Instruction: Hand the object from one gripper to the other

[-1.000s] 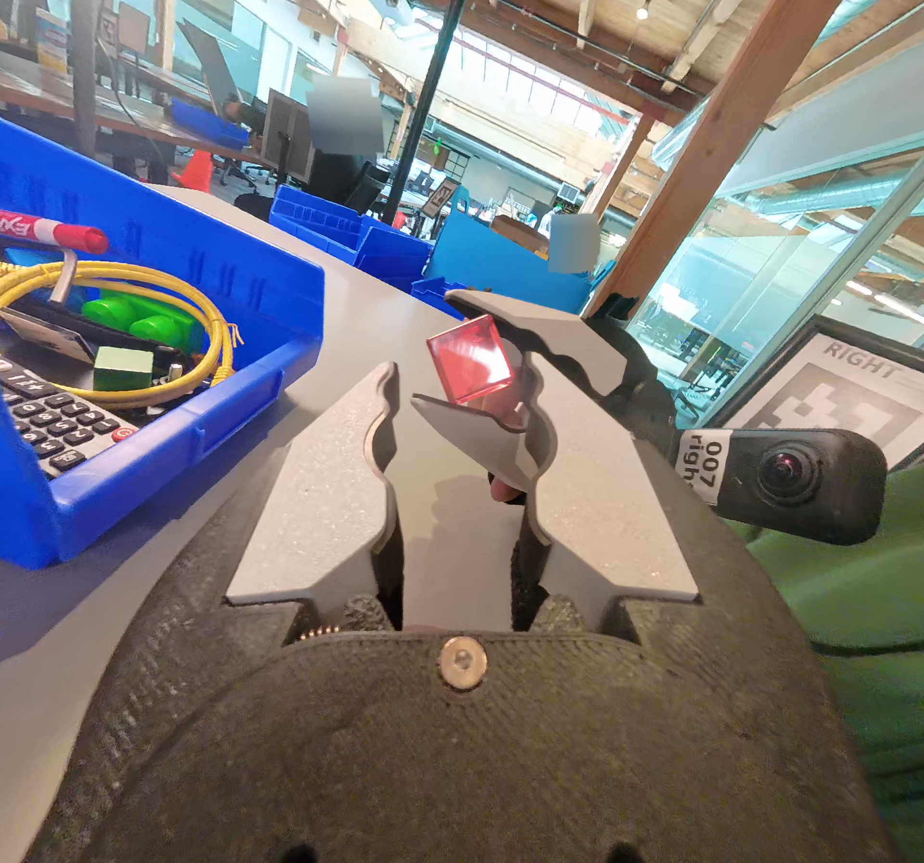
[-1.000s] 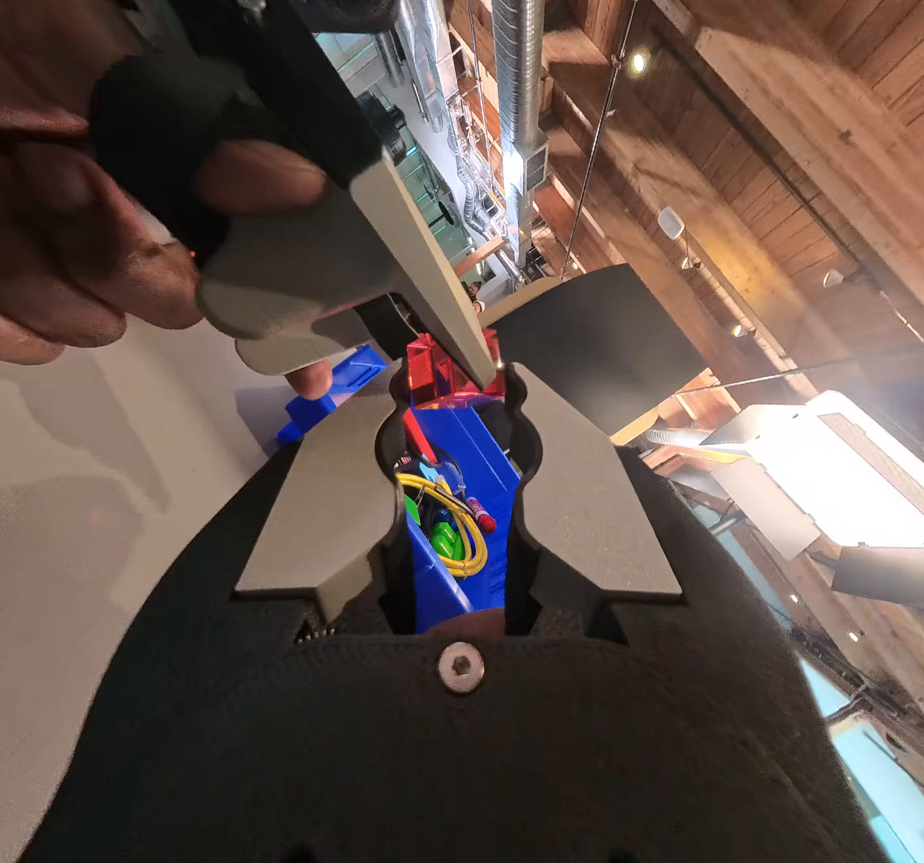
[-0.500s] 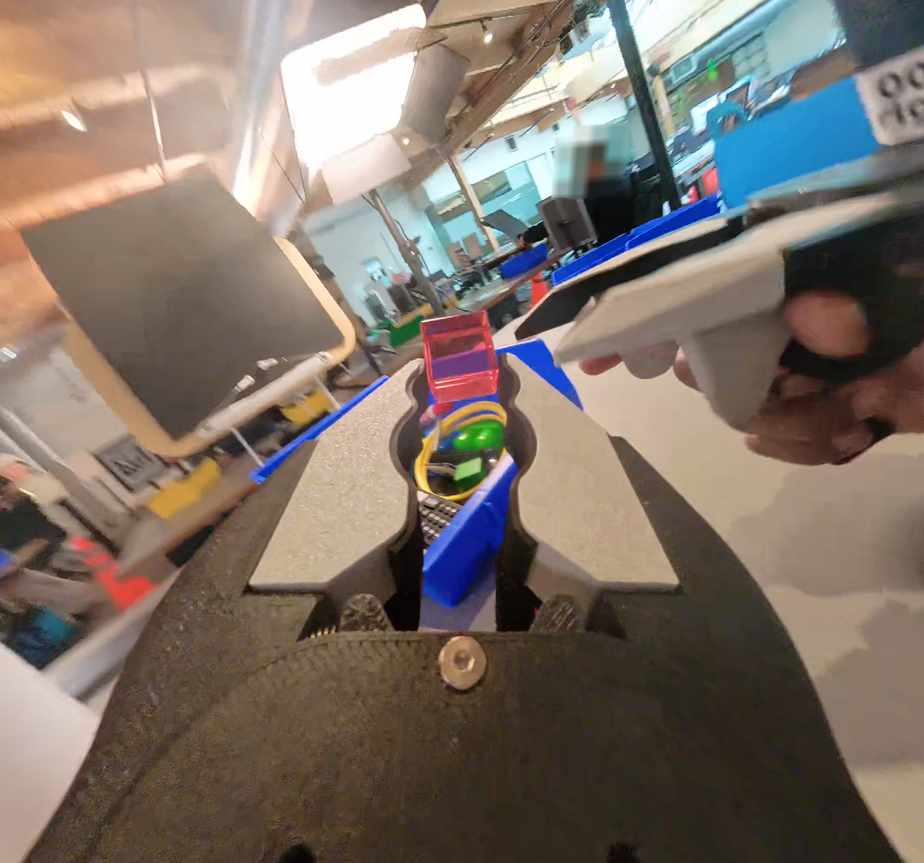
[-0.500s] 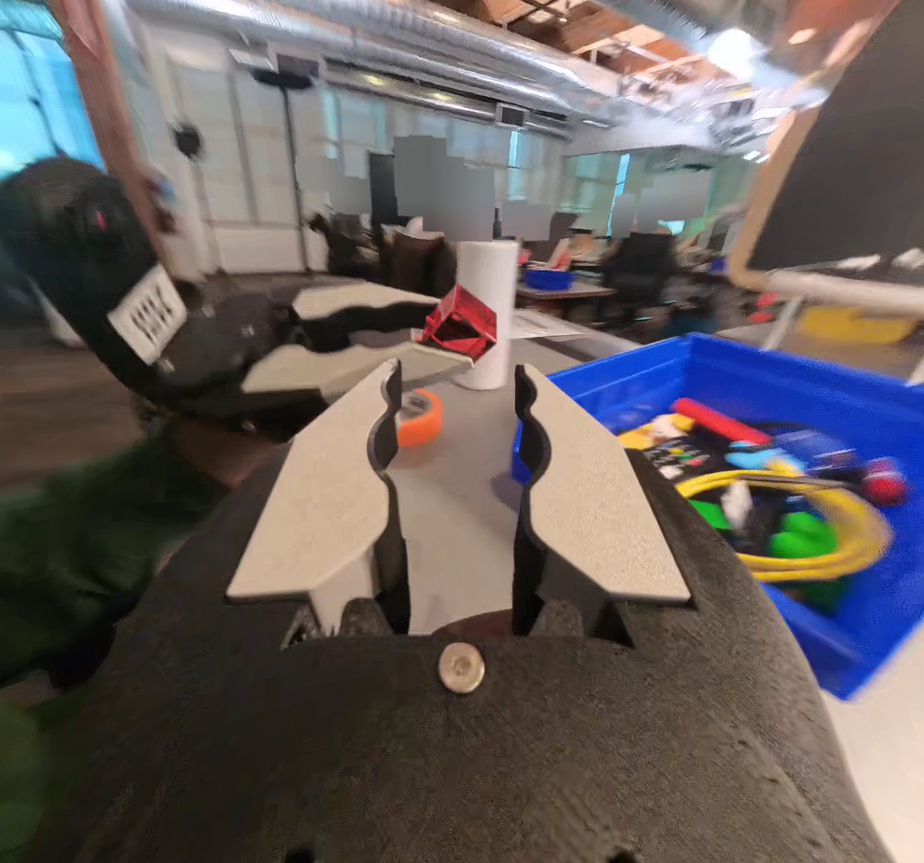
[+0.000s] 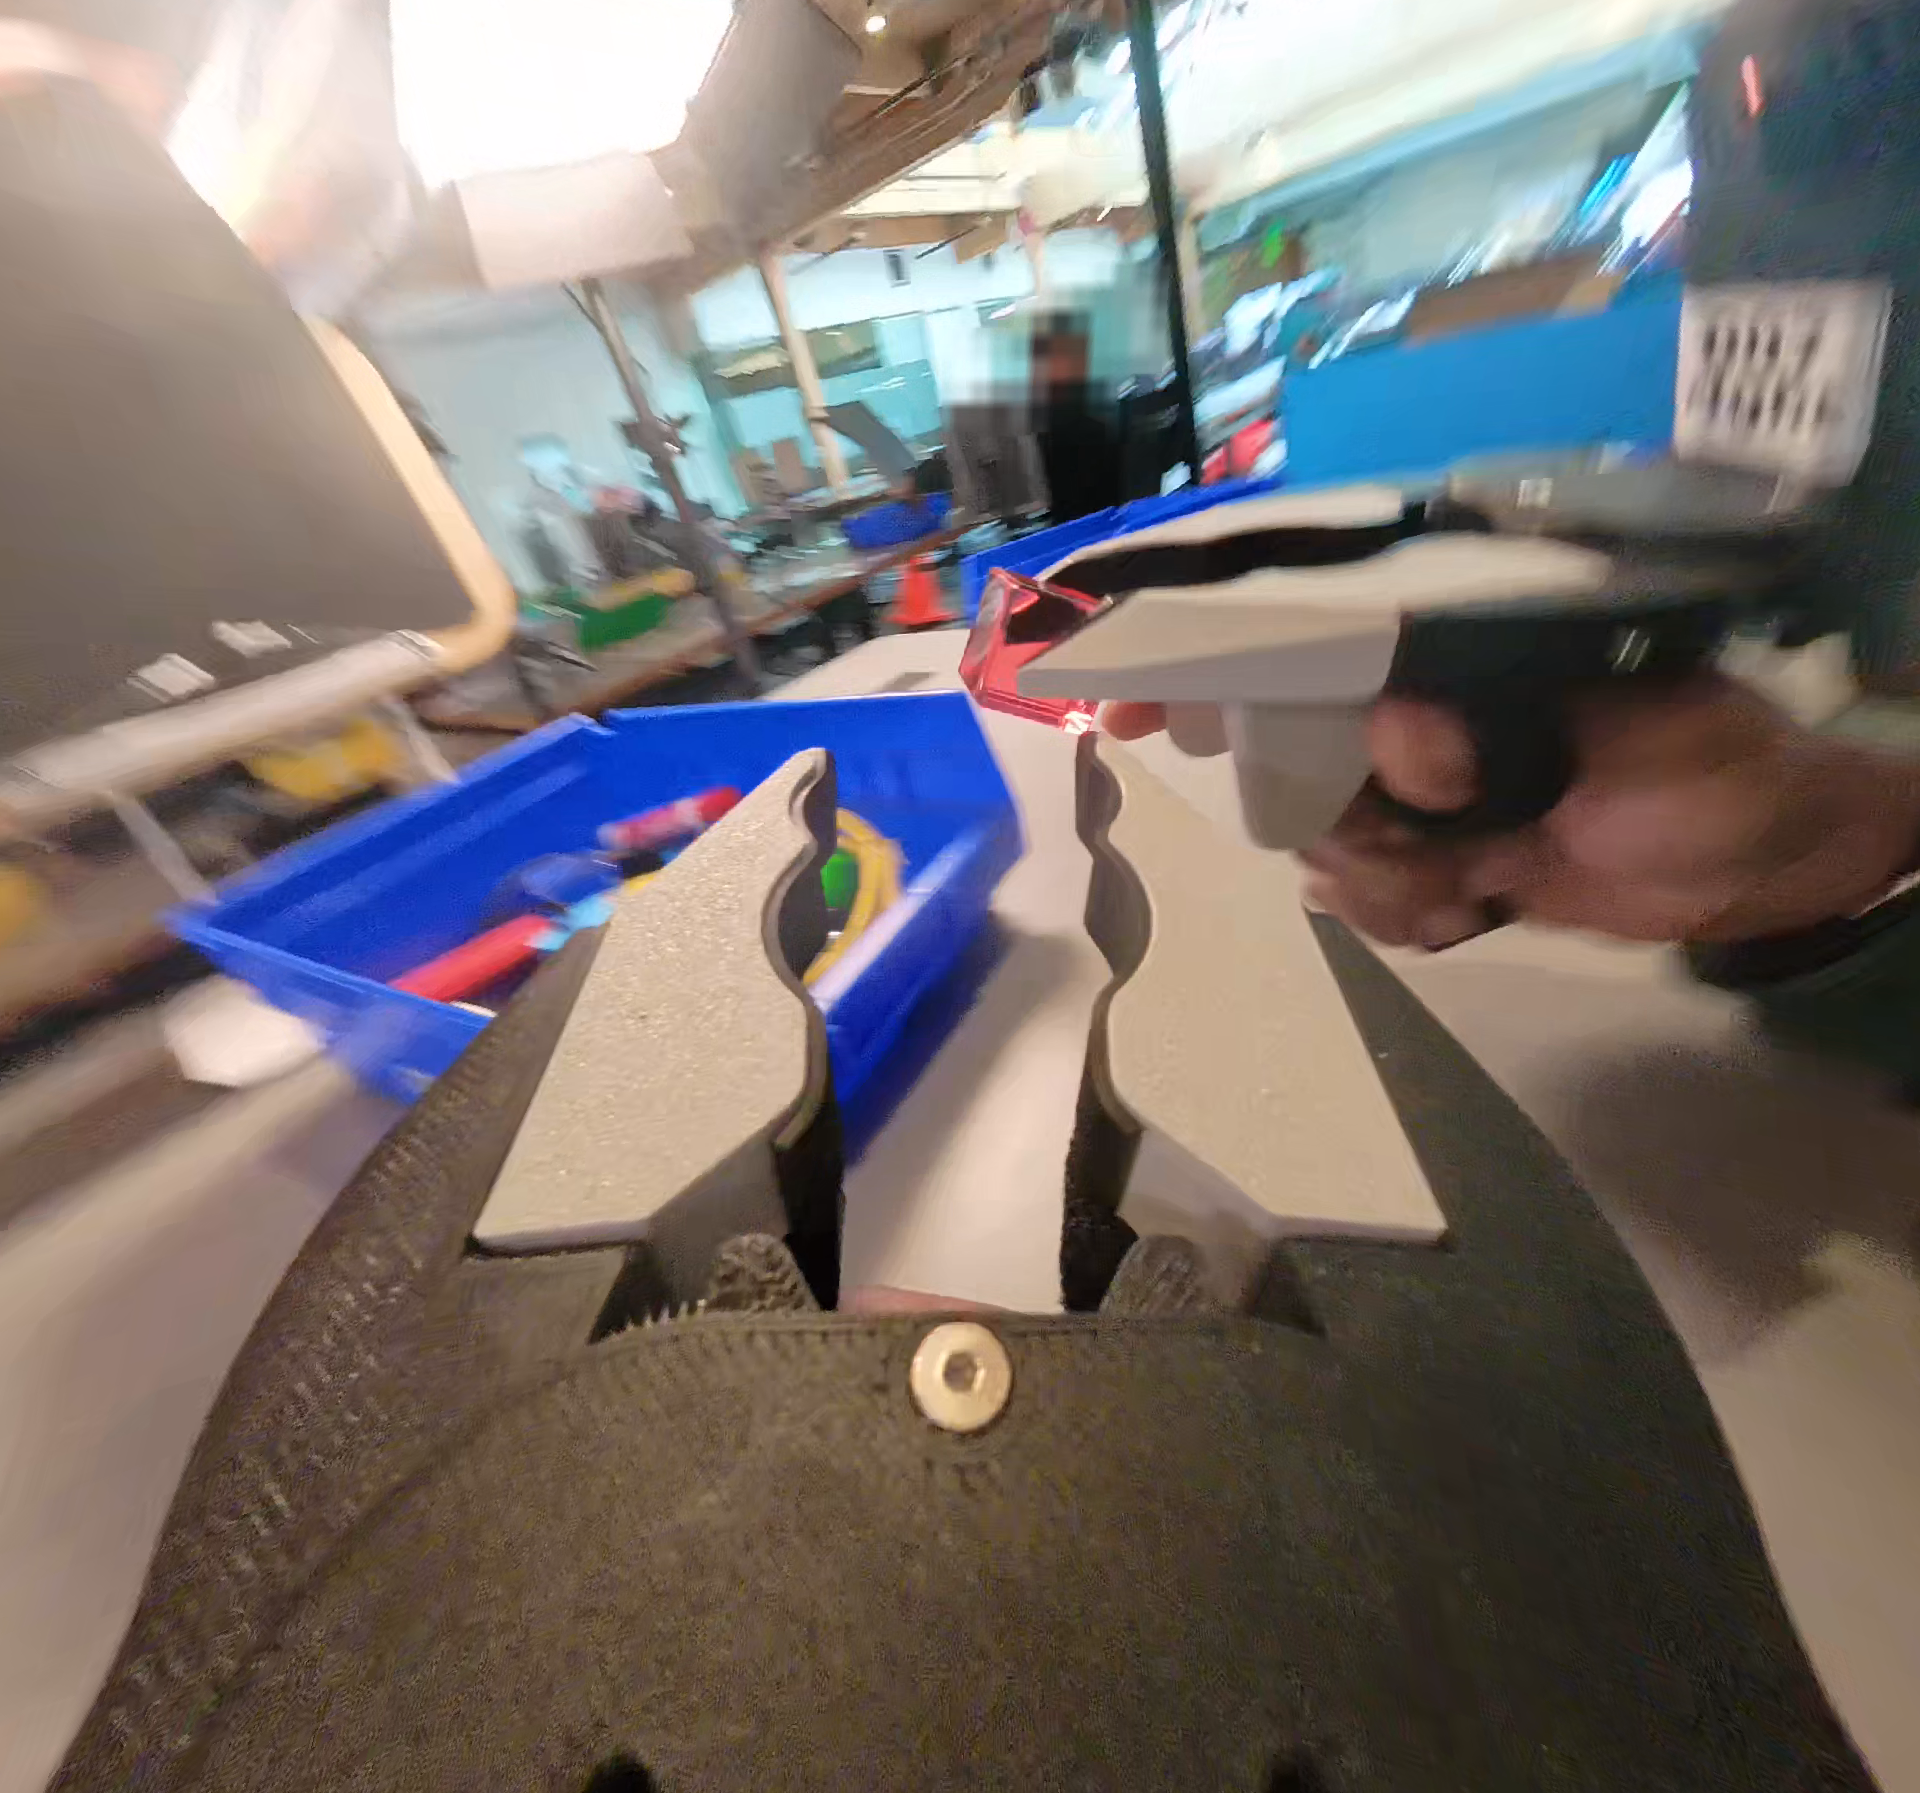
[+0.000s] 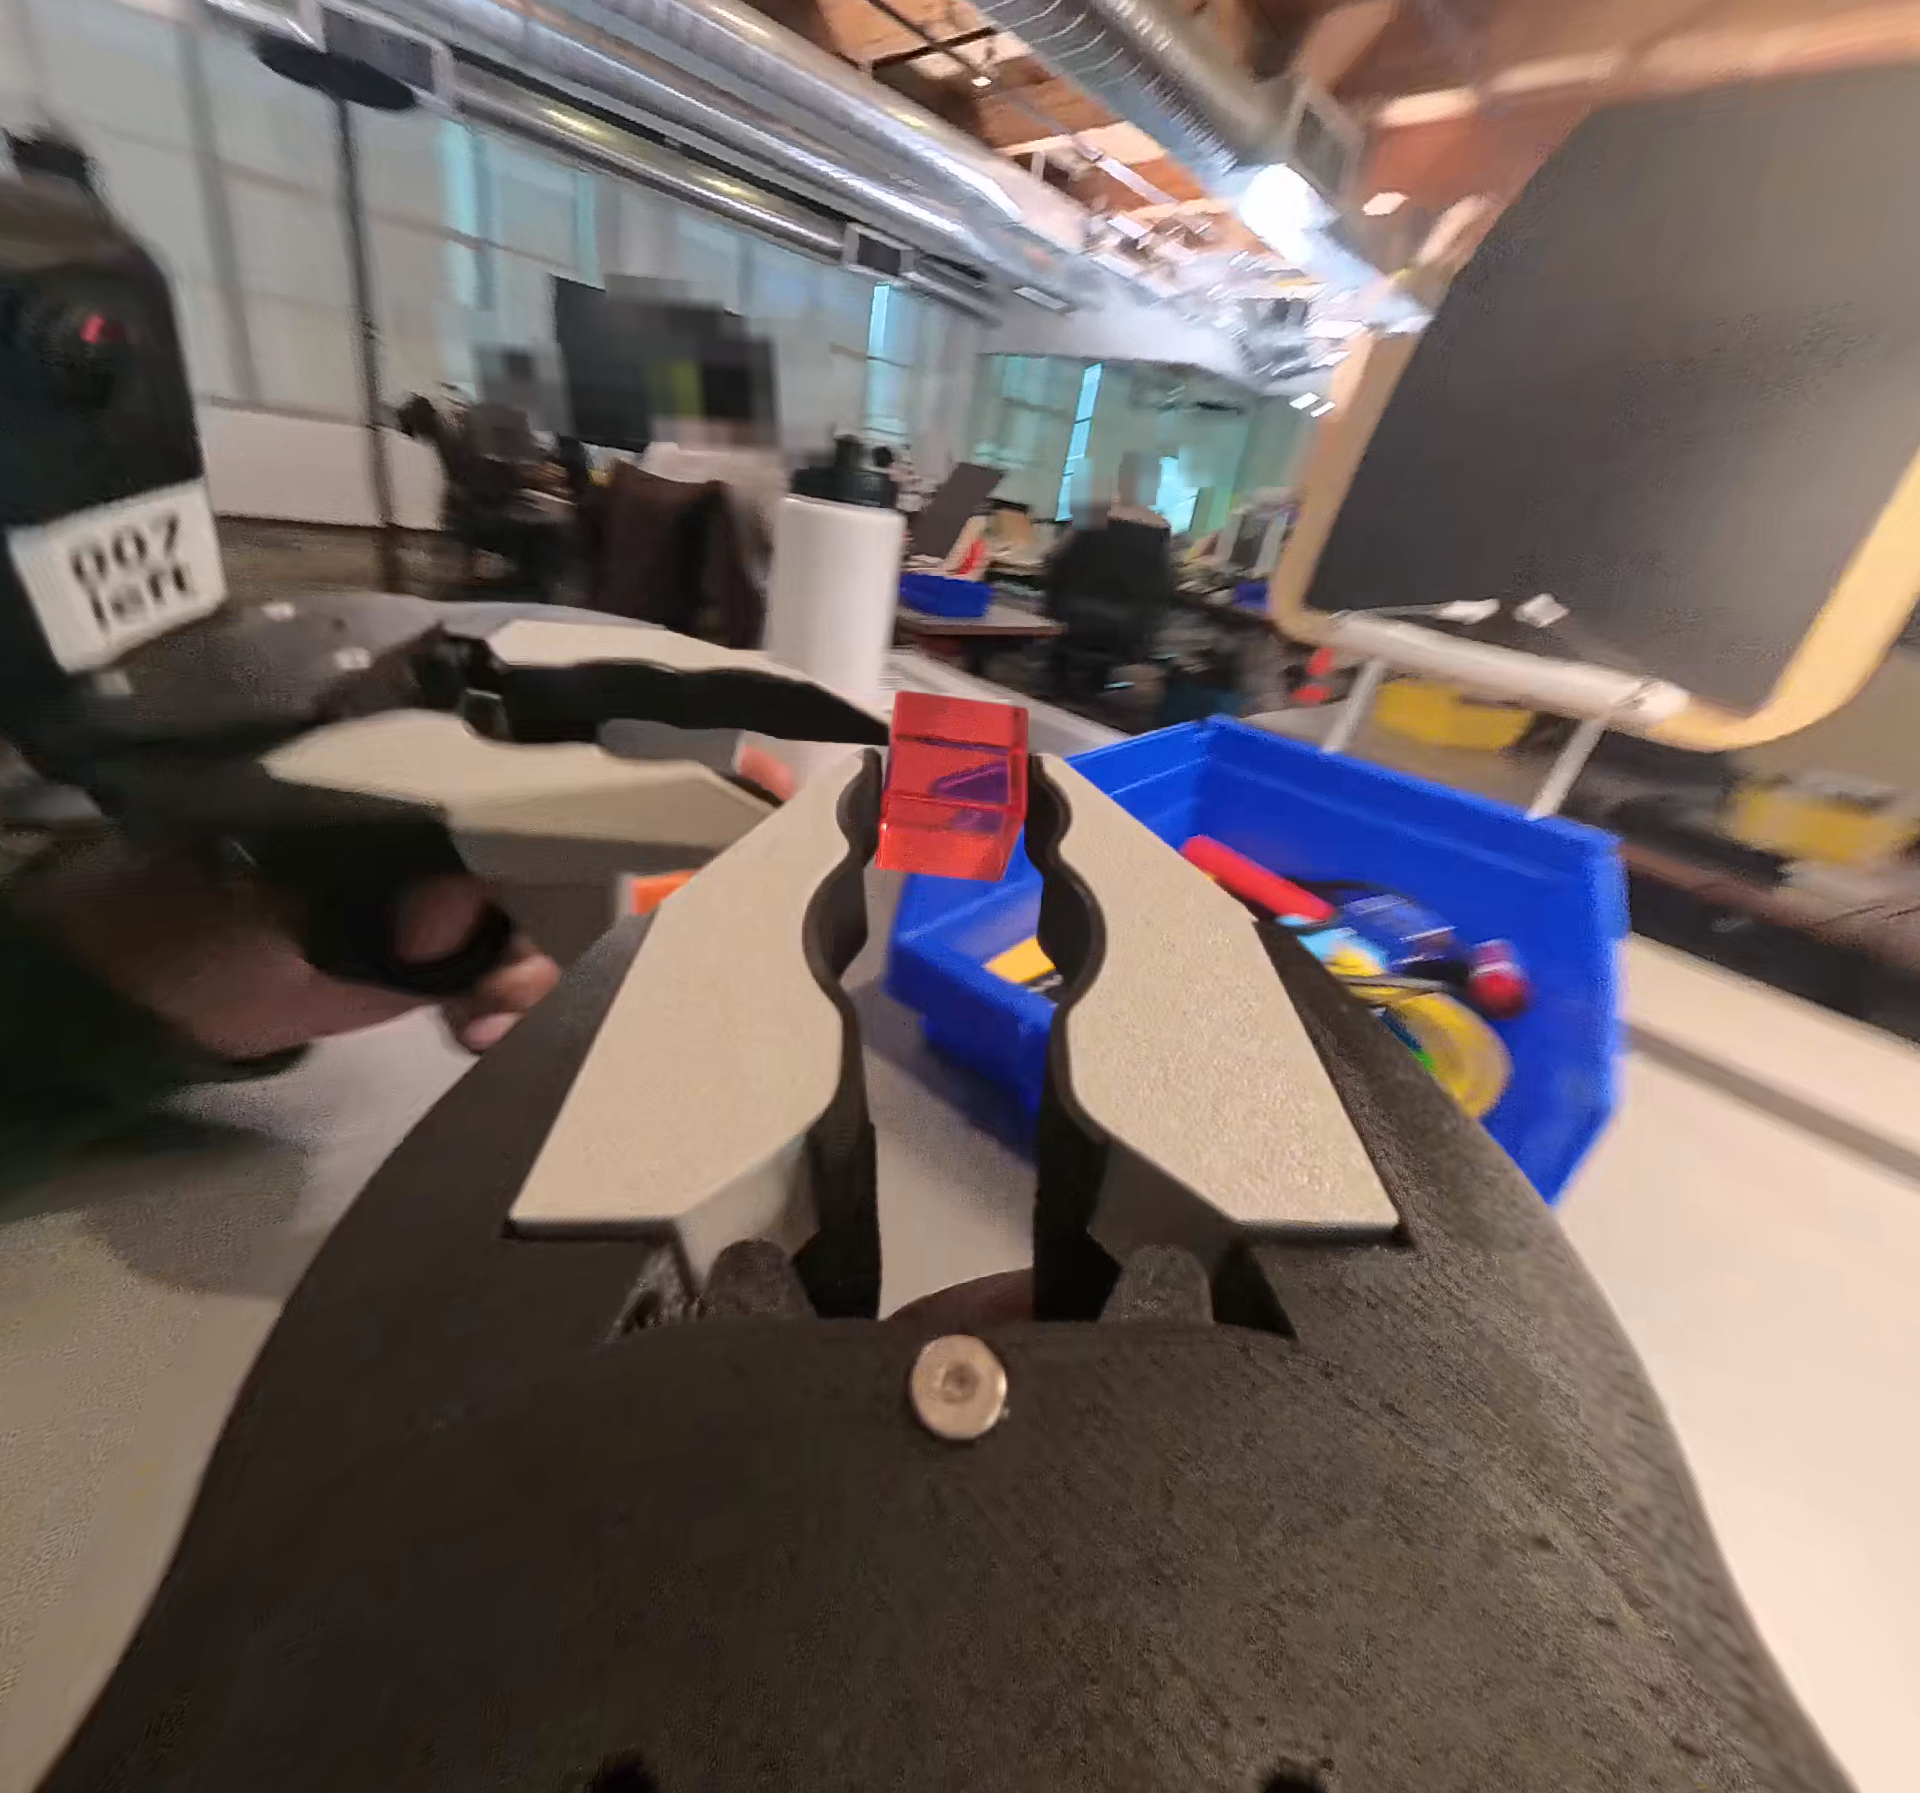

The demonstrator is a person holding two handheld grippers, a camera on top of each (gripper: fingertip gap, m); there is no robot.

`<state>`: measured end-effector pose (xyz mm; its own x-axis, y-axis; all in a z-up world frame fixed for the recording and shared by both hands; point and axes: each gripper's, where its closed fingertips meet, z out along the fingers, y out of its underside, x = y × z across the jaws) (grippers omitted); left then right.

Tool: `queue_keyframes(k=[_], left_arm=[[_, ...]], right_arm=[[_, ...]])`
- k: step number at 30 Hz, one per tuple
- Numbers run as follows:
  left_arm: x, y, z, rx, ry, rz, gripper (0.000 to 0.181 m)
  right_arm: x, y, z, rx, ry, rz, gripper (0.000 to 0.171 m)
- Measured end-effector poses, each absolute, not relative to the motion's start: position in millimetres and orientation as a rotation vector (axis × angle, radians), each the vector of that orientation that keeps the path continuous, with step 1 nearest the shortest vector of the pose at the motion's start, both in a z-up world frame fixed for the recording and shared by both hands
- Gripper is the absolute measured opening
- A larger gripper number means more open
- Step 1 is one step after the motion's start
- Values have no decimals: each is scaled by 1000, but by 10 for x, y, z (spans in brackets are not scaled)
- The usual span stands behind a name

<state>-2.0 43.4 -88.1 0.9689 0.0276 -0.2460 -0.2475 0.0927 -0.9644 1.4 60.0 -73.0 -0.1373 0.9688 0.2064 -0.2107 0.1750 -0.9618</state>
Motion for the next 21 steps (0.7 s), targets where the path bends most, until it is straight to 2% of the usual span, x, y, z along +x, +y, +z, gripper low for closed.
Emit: queue_keyframes(k=[5, 10, 12, 14, 17, 21], left_arm=[[50, 298, -731, -1357, -40, -581, 55], [144, 288, -785, -1367, -75, -841, 51], [241, 290, -801, -1384, -35, -863, 47], [290, 294, -828, -1403, 12, -810, 30], [192, 323, -838, -1419, 39, -570, 27], [26, 342, -820, -1428, 90, -173, 26]], right_arm=[[32, 465, -702, -592, -1249, 919, 28], [53, 263, -732, -415, -1269, 790, 28], [64, 210, -744, -377, -1276, 775, 28], [77, 172, -747, -348, -1276, 770, 28], [48, 189, -785, -408, -1314, 834, 30], [10, 225, -876, -638, -1425, 1149, 36]])
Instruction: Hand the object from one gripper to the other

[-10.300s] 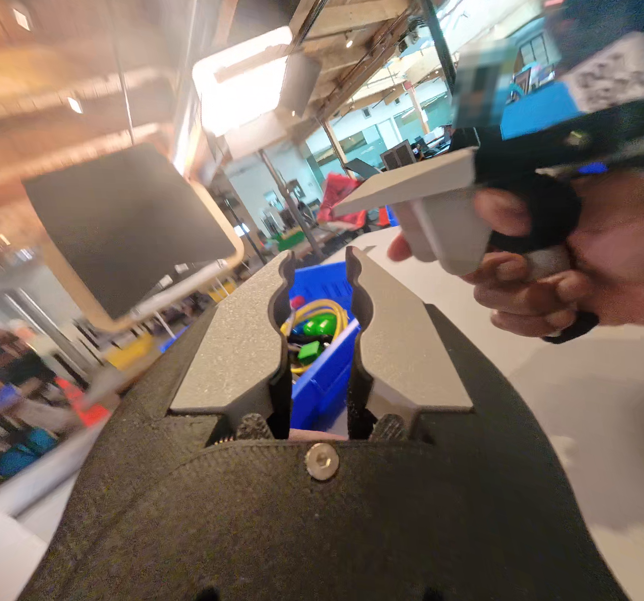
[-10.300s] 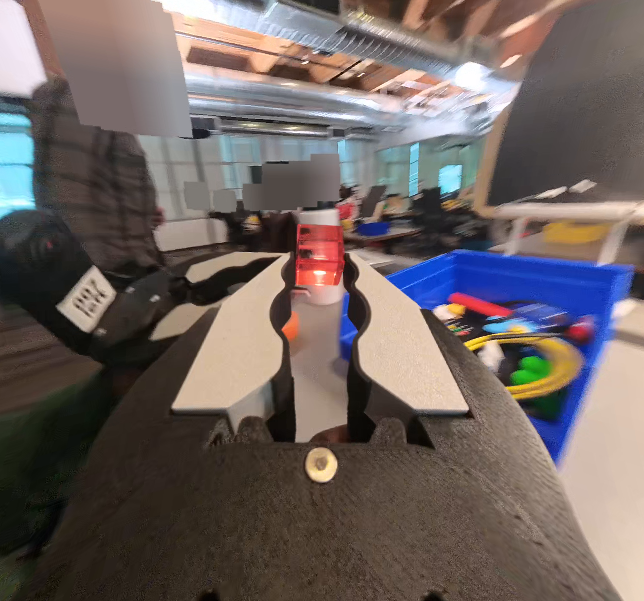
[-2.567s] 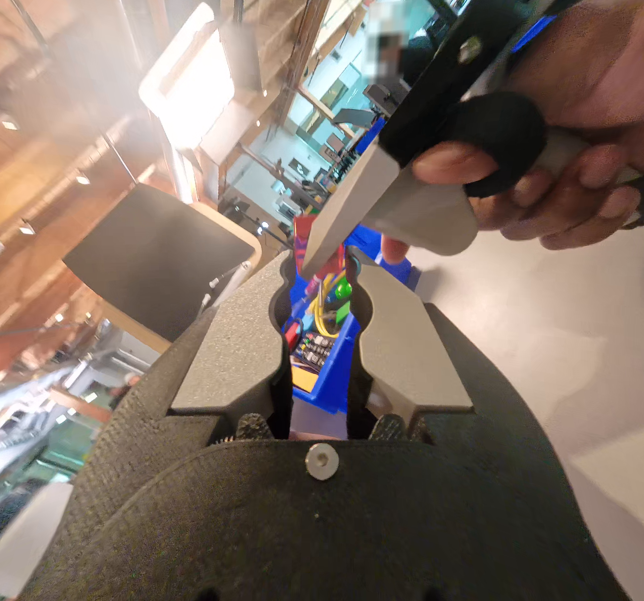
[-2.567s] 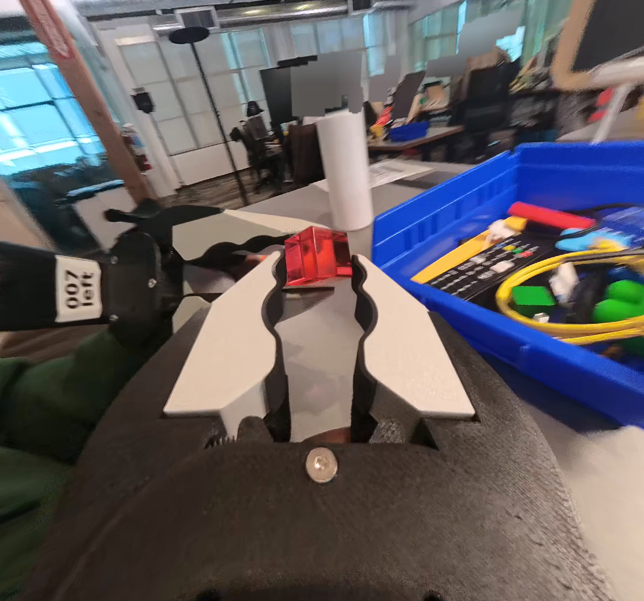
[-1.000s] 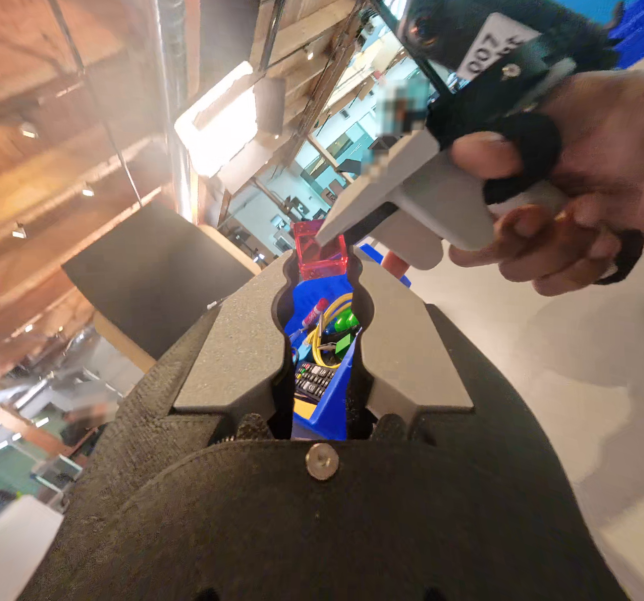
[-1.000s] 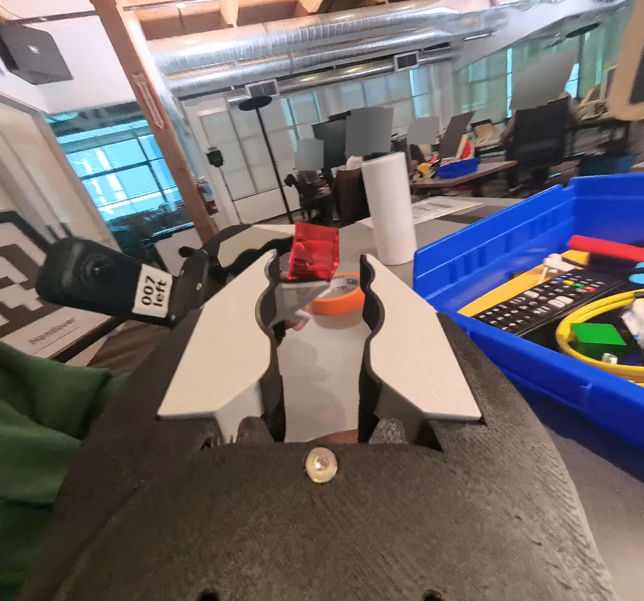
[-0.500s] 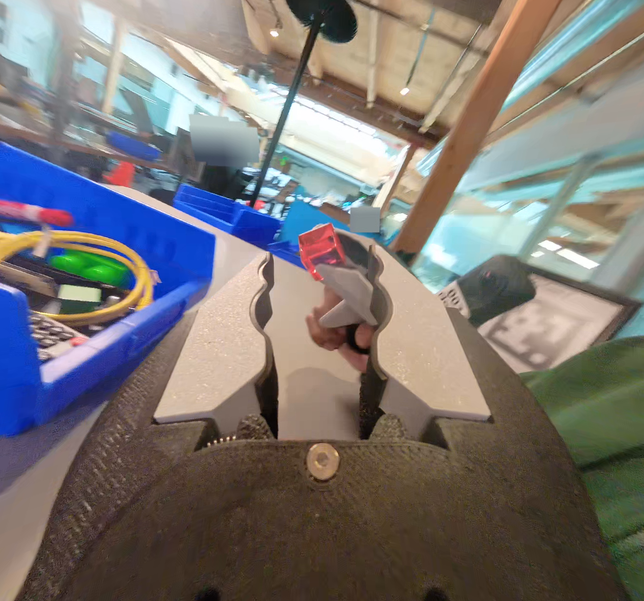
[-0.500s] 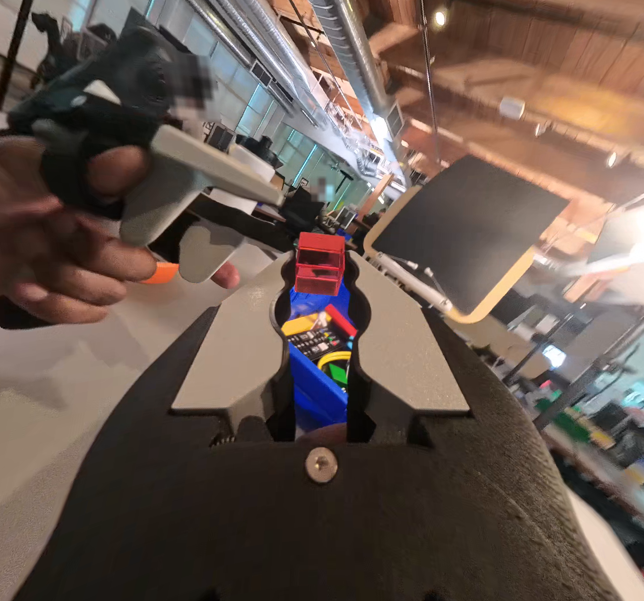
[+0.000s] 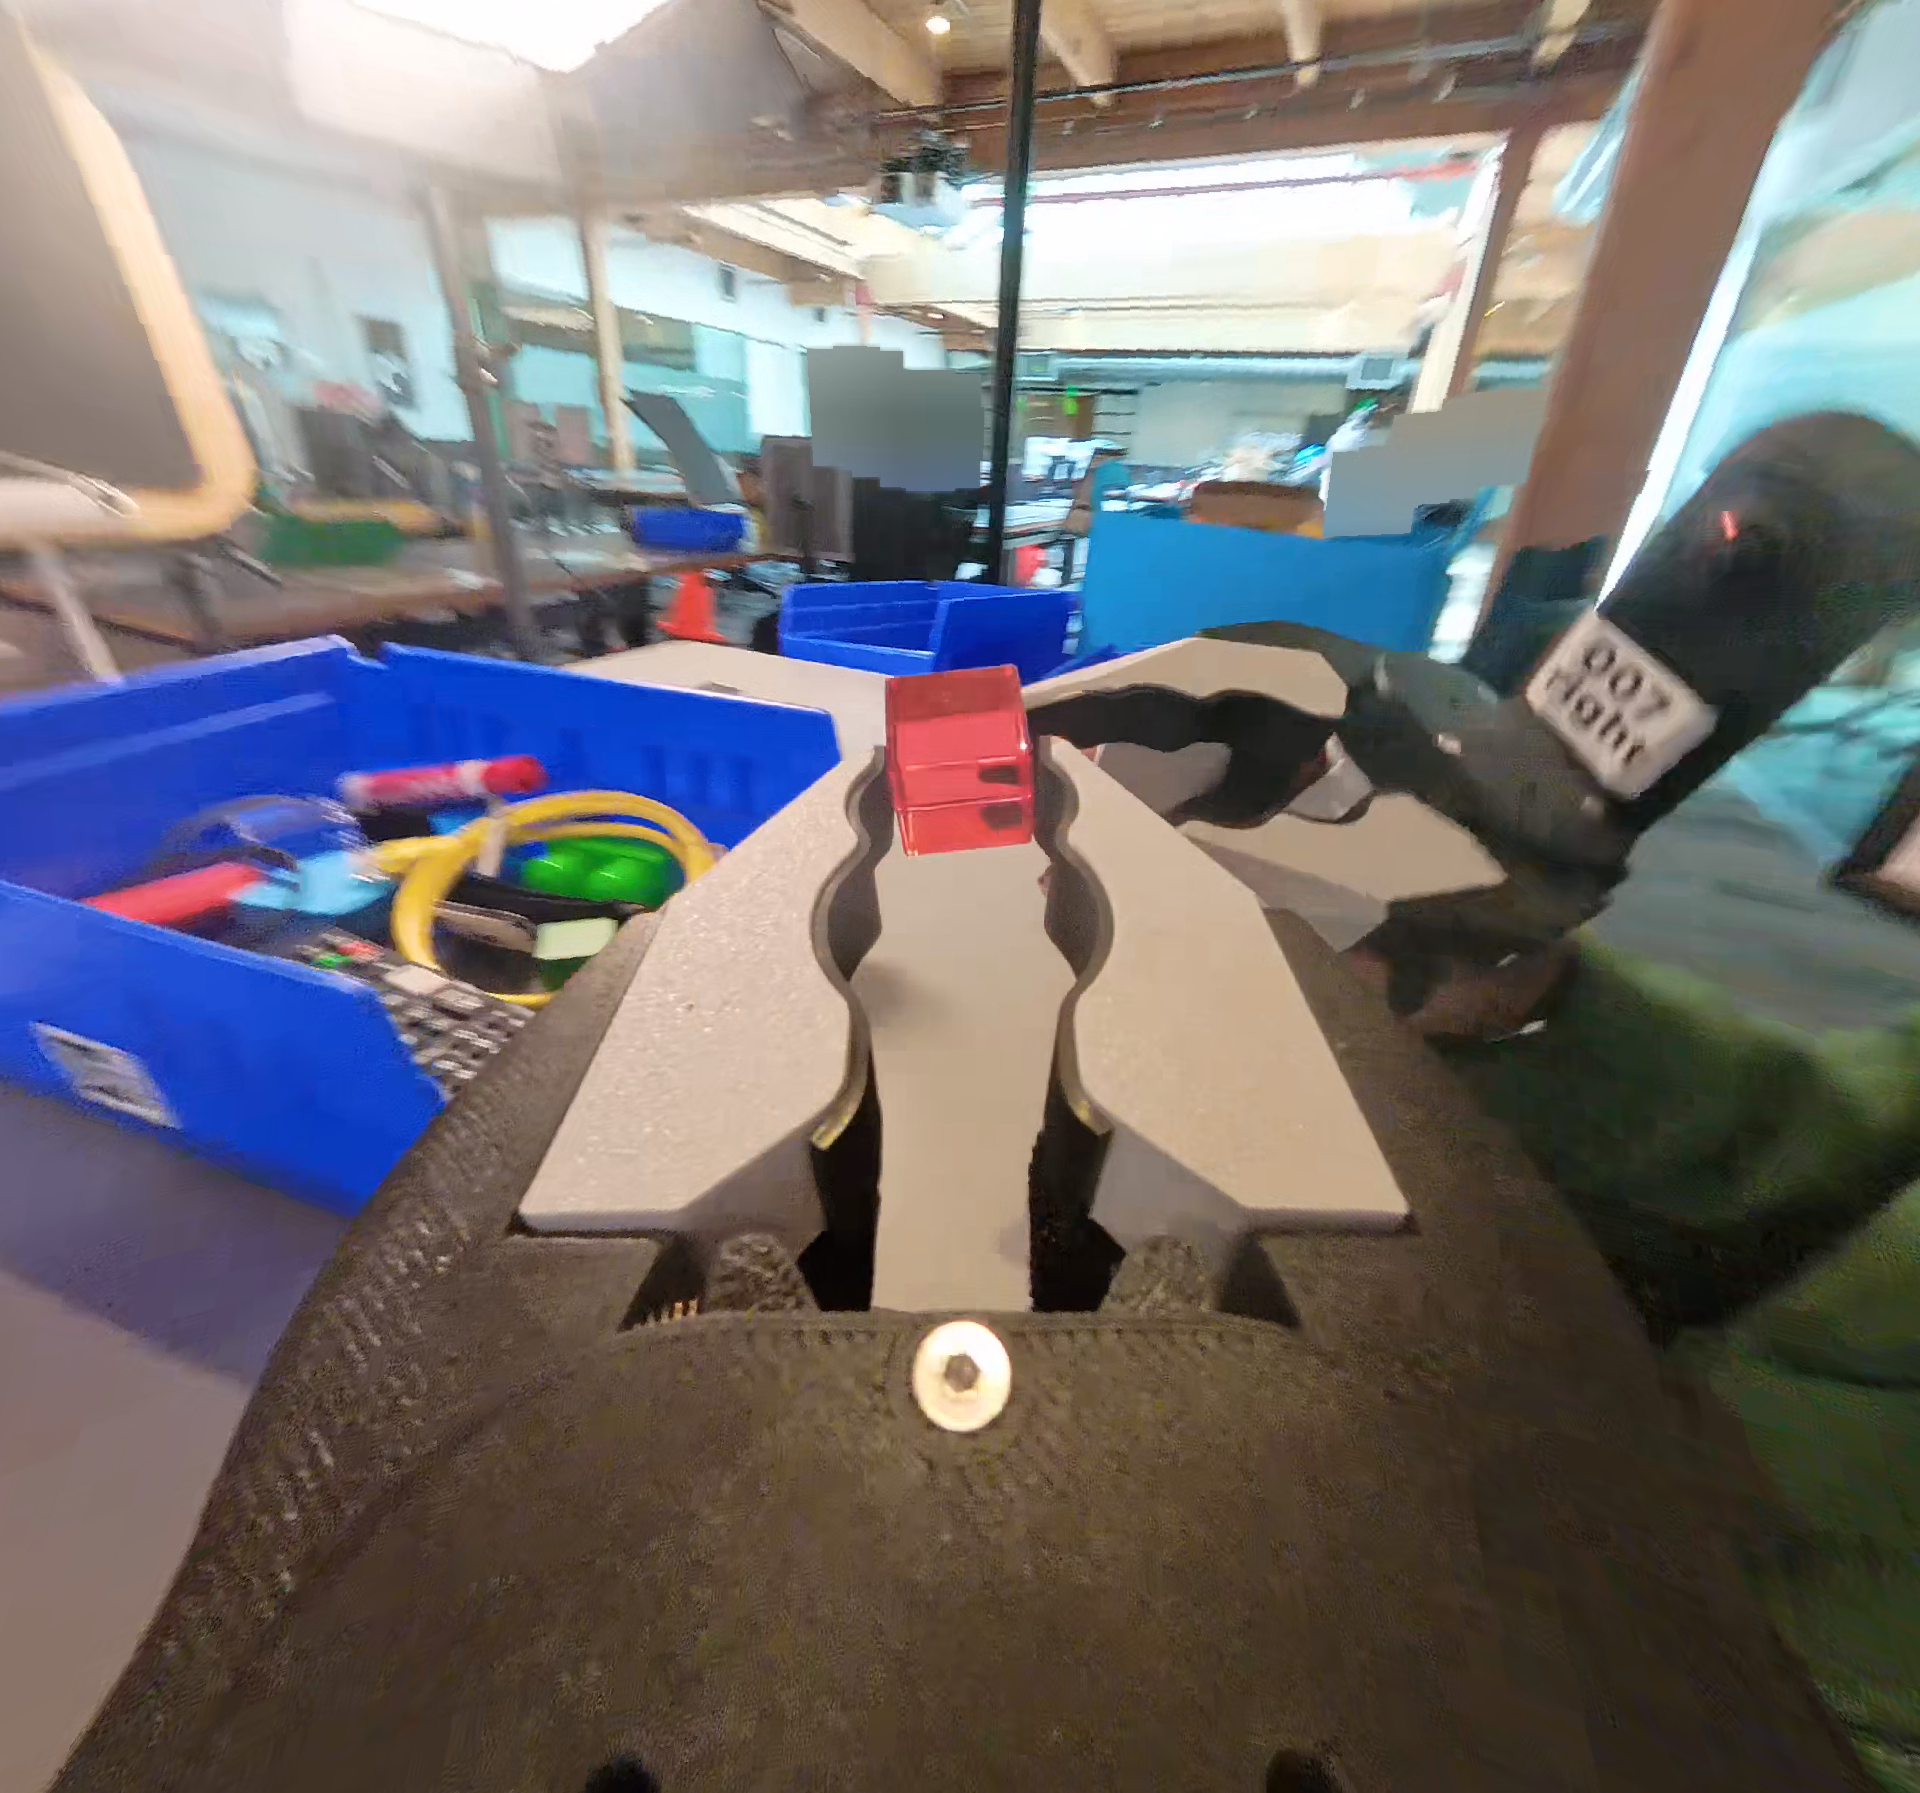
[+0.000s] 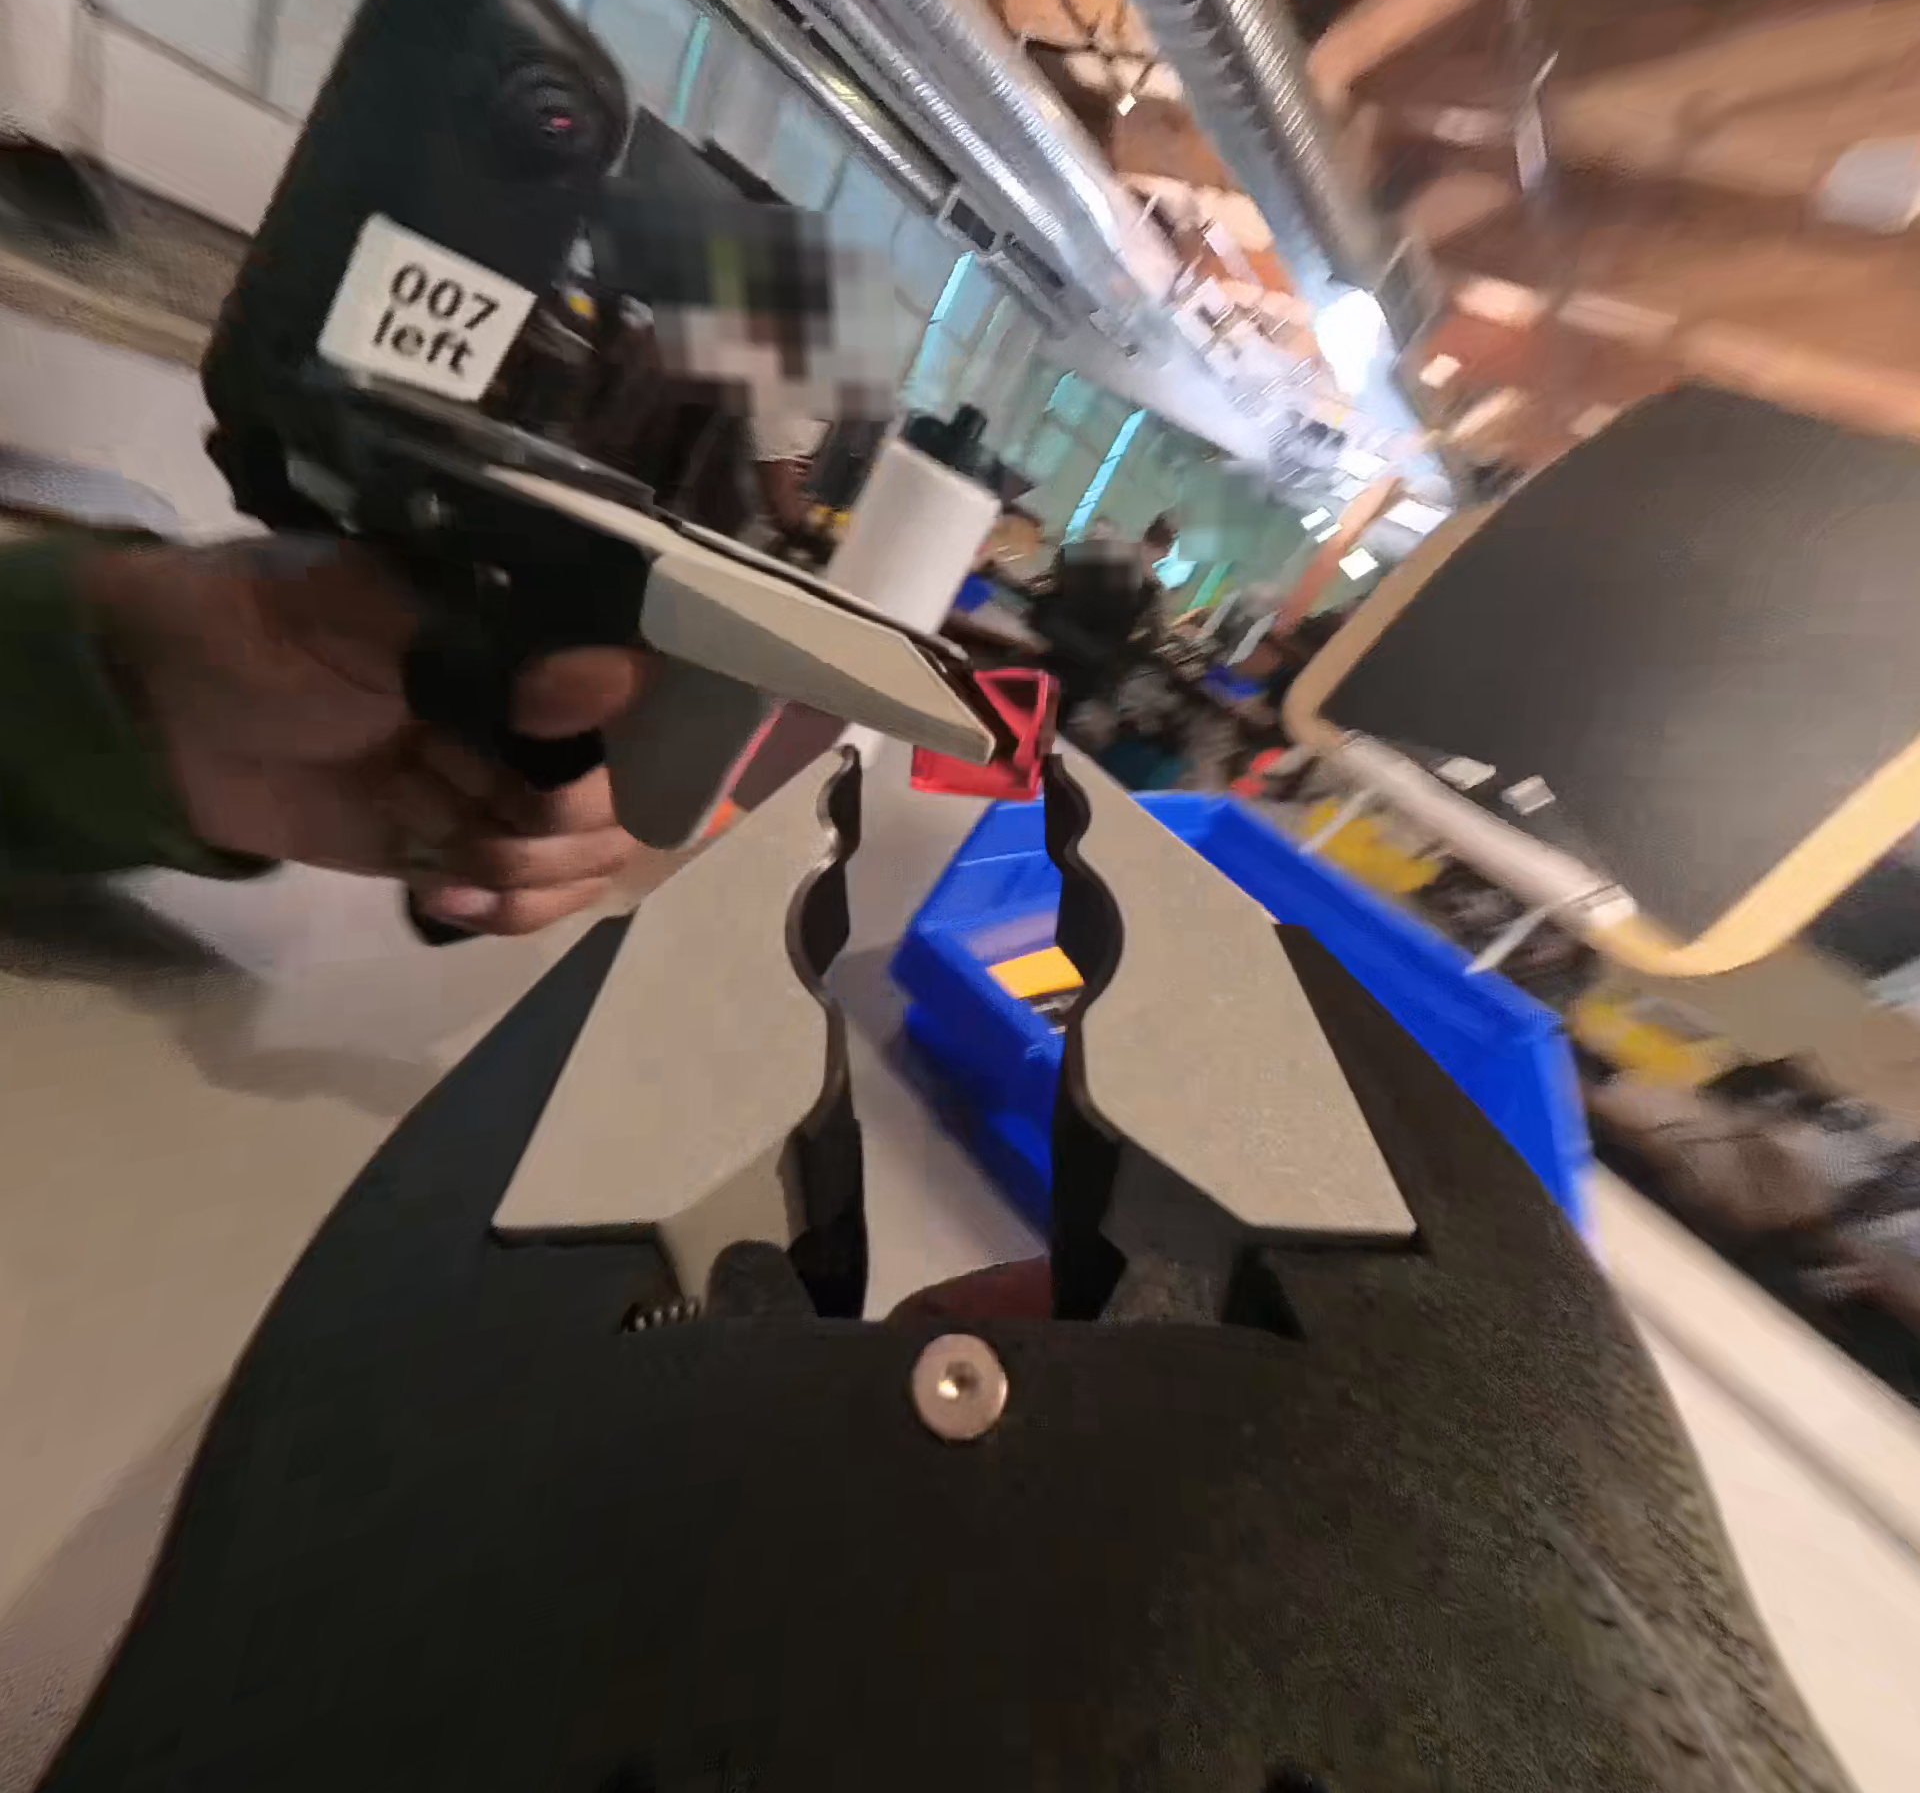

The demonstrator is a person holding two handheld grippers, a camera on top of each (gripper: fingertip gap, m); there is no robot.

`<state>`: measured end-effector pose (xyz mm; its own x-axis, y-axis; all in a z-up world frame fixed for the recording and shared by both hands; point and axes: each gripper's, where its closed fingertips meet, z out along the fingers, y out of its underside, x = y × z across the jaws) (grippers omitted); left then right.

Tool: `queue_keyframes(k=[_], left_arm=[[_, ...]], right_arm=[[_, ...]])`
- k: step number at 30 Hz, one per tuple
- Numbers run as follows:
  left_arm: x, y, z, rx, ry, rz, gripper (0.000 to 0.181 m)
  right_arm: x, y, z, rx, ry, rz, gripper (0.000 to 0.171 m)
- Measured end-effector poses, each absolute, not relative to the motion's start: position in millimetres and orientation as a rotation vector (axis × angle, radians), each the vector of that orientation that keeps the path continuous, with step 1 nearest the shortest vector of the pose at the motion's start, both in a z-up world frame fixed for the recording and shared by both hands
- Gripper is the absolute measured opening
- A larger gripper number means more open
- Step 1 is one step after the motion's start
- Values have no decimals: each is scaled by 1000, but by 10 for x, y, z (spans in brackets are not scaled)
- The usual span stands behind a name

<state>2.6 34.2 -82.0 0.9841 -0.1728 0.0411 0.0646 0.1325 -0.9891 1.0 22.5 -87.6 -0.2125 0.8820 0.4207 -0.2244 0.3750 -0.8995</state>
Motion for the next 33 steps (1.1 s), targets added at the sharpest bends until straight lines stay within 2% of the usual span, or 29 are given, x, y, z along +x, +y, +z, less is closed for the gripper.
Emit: queue_keyframes(k=[6, 11, 13, 16, 20, 24, 28, 33], left_arm=[[-87, 315, -707, -1362, 196, 354, 26], [102, 396, -776, -1326, 422, 705, 26], [145, 433, -825, -1326, 478, 781, 26], [148, 458, -856, -1331, 487, 799, 26], [100, 483, -922, -1421, 387, 563, 35], [105, 432, -882, -1454, 205, 84, 46], [158, 337, -770, -1387, 96, -320, 47], [244, 302, -752, -1367, 73, -538, 47]], right_arm=[[42, 375, -834, -1046, -1392, 1813, 44], [73, 310, -838, -1147, -1398, 2074, 49], [55, 302, -885, -1193, -1413, 2100, 45], [58, 342, -856, -1188, -1380, 2121, 29], [69, 474, -758, -1130, -1292, 2052, 26], [92, 455, -725, -1105, -1286, 2080, 26], [114, 404, -714, -1065, -1312, 2073, 26], [151, 328, -690, -1017, -1341, 2095, 26]])
